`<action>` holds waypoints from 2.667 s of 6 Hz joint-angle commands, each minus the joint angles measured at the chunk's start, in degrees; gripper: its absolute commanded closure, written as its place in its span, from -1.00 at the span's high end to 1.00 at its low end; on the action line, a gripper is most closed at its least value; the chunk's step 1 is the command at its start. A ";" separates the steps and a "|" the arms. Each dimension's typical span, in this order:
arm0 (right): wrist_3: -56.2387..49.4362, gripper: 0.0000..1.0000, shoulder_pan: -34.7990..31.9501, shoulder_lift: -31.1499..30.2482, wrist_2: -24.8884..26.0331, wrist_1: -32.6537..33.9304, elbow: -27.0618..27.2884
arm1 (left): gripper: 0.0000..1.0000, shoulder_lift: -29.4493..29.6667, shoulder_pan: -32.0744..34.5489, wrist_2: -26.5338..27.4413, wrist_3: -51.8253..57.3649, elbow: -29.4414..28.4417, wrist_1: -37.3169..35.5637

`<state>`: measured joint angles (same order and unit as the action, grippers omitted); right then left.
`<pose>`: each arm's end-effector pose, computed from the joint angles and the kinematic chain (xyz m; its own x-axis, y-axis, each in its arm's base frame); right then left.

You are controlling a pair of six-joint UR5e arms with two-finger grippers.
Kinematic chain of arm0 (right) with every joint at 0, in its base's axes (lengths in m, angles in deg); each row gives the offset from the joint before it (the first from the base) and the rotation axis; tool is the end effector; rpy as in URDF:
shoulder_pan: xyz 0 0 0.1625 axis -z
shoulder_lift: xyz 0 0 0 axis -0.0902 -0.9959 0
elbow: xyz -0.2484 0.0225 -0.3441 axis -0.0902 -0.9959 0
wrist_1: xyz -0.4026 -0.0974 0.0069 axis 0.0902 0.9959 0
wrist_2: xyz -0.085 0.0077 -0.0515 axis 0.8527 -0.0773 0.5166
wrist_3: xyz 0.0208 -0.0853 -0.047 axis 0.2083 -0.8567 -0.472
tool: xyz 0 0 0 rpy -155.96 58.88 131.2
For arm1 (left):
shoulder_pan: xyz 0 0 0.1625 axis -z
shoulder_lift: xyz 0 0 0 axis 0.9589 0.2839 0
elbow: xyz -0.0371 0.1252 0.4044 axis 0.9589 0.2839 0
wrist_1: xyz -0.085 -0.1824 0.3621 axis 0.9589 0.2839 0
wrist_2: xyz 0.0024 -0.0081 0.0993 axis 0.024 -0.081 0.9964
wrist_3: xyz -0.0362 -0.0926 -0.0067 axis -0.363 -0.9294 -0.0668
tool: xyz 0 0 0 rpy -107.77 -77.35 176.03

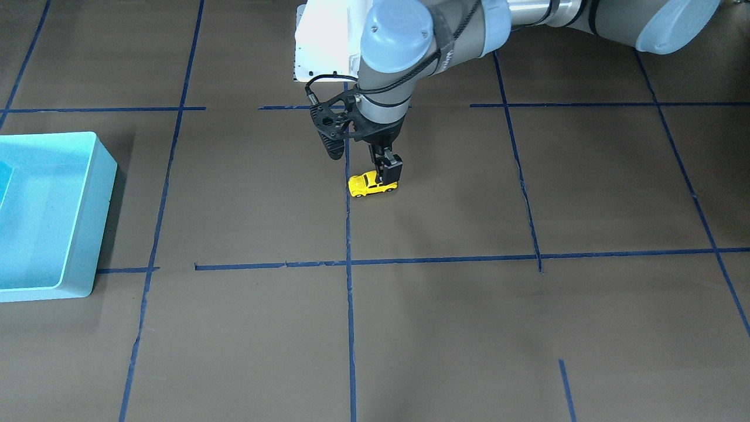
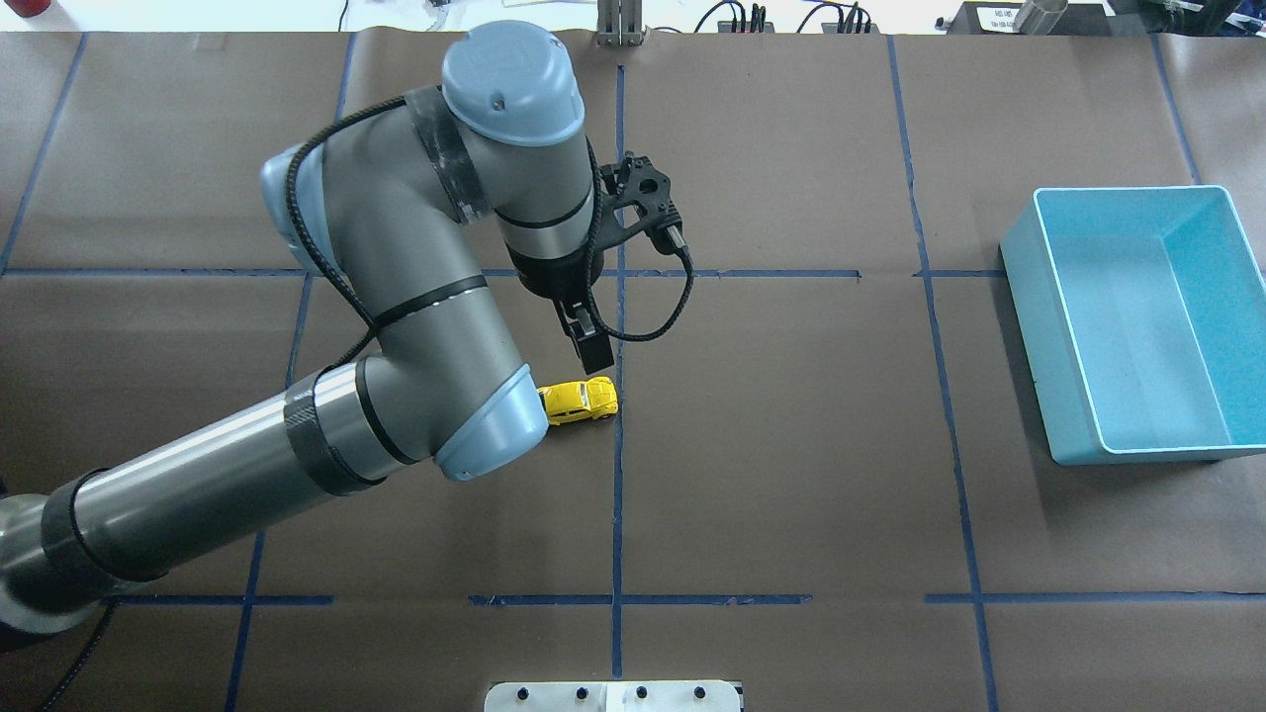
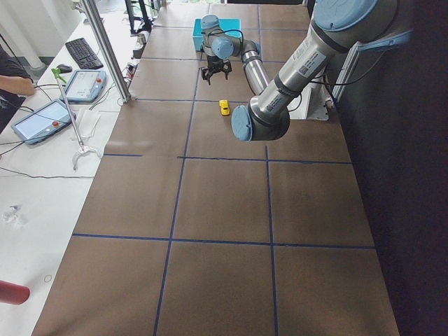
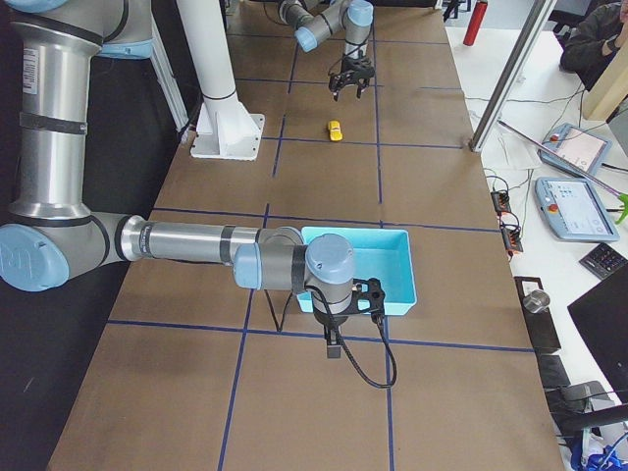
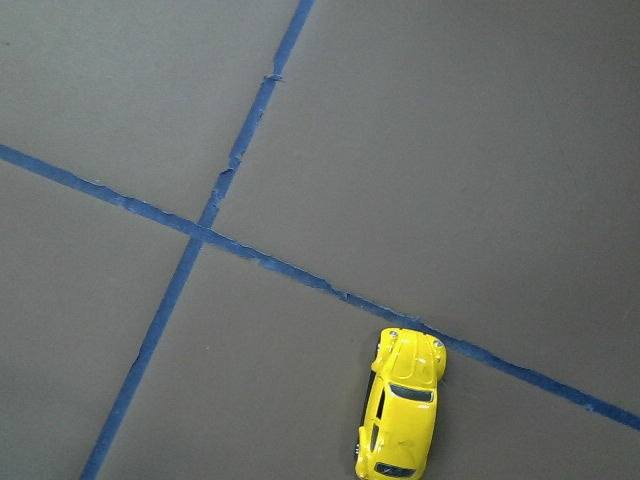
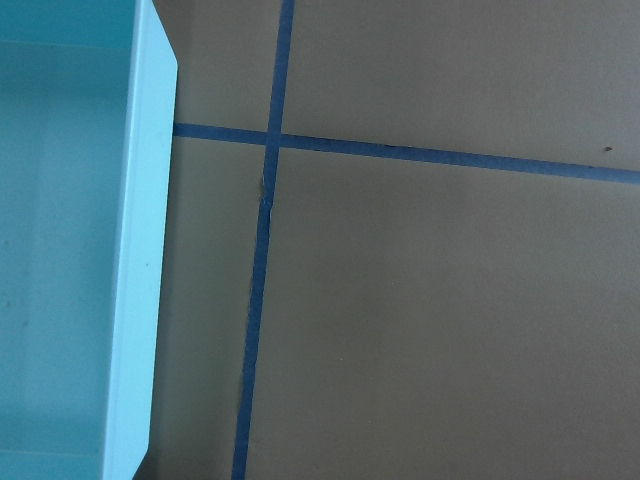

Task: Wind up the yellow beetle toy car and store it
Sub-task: 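Lower the left gripper onto the top of the yellow beetle car, then press the car down with the left gripper and drag it toward the robot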

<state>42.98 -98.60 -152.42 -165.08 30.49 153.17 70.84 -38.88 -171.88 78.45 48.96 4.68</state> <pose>0.0929 -0.4271 0.6568 0.7489 -0.0881 0.6568 0.0283 0.9945 0.1012 0.5368 -0.4728 0.1116 0.1973 0.9184 -0.3429 -0.6497 0.3844 0.6558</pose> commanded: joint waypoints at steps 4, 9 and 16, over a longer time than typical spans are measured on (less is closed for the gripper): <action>-0.06 1.00 0.00 0.00 0.15 -0.04 0.00 | 1.00 2.69 -4.83 8.85 0.90 -7.02 -1.78; -0.06 1.00 0.00 0.00 0.24 -0.04 0.00 | 1.00 4.18 -5.61 10.71 6.19 -16.06 5.86; -0.06 1.00 0.00 -0.09 0.24 -0.04 0.00 | 1.00 4.45 -9.13 17.74 6.10 -16.68 5.17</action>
<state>42.92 -98.61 -152.46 -164.85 30.51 153.17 75.29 -47.97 -154.93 84.56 32.47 9.85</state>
